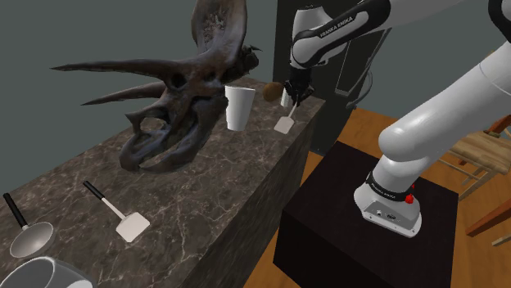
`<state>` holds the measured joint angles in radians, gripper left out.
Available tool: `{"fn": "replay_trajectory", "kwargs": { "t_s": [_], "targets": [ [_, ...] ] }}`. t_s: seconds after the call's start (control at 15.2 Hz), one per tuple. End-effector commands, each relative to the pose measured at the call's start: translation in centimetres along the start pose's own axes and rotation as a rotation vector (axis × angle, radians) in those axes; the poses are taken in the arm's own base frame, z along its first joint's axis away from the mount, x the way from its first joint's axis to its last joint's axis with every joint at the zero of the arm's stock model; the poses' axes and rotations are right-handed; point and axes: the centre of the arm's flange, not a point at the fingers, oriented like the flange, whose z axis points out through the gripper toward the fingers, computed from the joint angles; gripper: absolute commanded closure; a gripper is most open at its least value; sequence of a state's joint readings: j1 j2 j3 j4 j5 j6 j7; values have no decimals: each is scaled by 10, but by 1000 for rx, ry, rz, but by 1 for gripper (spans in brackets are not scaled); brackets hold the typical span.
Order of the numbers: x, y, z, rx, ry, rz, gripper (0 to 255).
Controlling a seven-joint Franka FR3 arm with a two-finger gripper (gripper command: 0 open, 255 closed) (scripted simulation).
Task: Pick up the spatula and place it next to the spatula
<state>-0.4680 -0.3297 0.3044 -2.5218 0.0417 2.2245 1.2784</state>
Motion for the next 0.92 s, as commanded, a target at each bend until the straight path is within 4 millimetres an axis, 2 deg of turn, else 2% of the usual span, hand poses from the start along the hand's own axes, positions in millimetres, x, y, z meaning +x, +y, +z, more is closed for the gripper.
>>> {"fn": "replay_trajectory", "kwargs": {
  "t_s": [0.0,0.26,0.86],
  "targets": [
    [0,-1,-10,-1,0,0,255],
    [2,-1,-31,-1,0,0,255],
    [-117,-7,-39,-1,0,0,255]
  ]
}}
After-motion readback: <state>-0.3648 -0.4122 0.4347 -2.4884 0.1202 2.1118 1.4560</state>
